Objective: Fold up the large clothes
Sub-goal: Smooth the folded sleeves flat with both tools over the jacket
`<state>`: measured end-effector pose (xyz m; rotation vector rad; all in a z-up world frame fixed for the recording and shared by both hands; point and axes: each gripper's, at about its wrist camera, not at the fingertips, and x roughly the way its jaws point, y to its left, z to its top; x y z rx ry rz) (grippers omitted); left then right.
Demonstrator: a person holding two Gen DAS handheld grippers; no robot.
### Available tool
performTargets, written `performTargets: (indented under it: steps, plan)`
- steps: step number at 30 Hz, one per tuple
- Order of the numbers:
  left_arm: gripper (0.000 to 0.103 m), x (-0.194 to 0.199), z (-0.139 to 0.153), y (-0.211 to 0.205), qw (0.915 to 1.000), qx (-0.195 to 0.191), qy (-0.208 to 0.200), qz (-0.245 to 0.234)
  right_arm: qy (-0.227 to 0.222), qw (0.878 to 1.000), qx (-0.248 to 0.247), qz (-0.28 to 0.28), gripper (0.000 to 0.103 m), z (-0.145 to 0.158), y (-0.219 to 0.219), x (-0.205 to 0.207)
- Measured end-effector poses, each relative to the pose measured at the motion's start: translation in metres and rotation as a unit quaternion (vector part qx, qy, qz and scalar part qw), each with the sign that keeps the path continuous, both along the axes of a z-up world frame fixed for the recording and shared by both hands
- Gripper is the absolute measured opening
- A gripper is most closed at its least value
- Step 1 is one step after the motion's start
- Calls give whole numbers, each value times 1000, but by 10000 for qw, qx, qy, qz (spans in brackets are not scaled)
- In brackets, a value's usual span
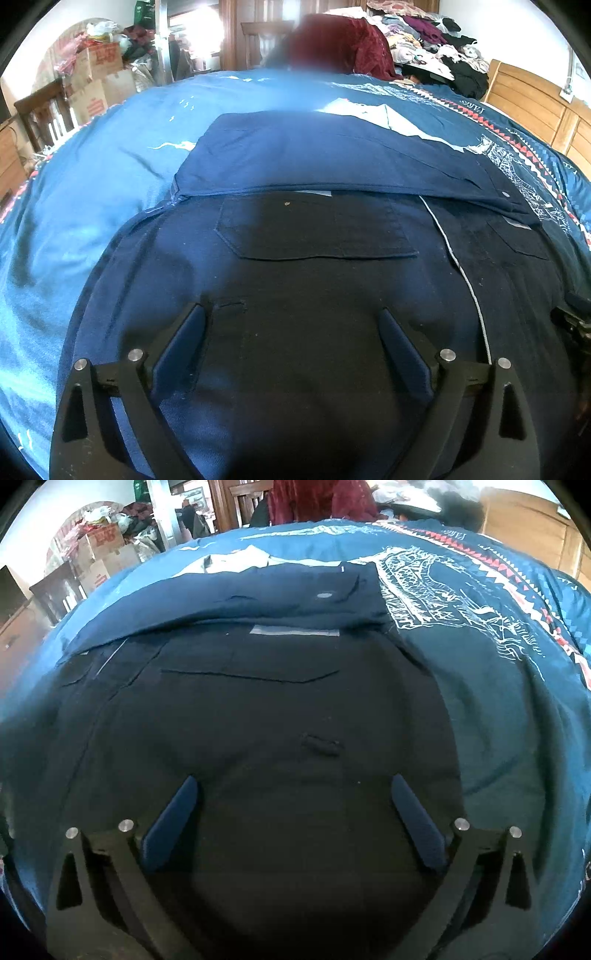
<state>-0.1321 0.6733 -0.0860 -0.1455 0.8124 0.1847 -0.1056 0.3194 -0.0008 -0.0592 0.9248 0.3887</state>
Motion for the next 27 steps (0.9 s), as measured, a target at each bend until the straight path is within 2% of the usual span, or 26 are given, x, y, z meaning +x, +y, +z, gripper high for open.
performTargets:
  steps: [2,5,9,13,15,17,19,22,25,27]
  plan:
    - [100,2,1,0,9999,-51,112,-86,221,9997,40,112,102,7,-3,2]
    - [100,0,7,8,9989,-307,238,-254,501,9973,406,340,102,19,-23,-1]
    - [100,-17,13,17,9987,-274,303,-310,280,9994,-138,127,102,23,-52,-10]
    - [100,-47,14,44,9992,-278,249,122,493,9985,1,-245,102,19,-90,-17]
    - [101,-64,12,59,9983,-126,336,452,522,9977,-101,-418,101,15,-103,-20]
    - [100,-76,9,70,9970,-250,339,655,572,9967,-152,-557,100,14,-108,-18]
    - [99,-84,9,78,9958,-369,333,771,446,9969,-87,-648,99,24,-101,-12]
    - [98,-87,25,74,9962,-265,114,819,113,9984,78,-549,99,40,-67,7]
    - [99,-77,41,65,9968,-233,-79,767,-176,9995,-80,-235,99,43,-18,34]
    - [99,-61,42,56,9975,-208,-62,671,-124,9996,-259,-57,100,33,8,54]
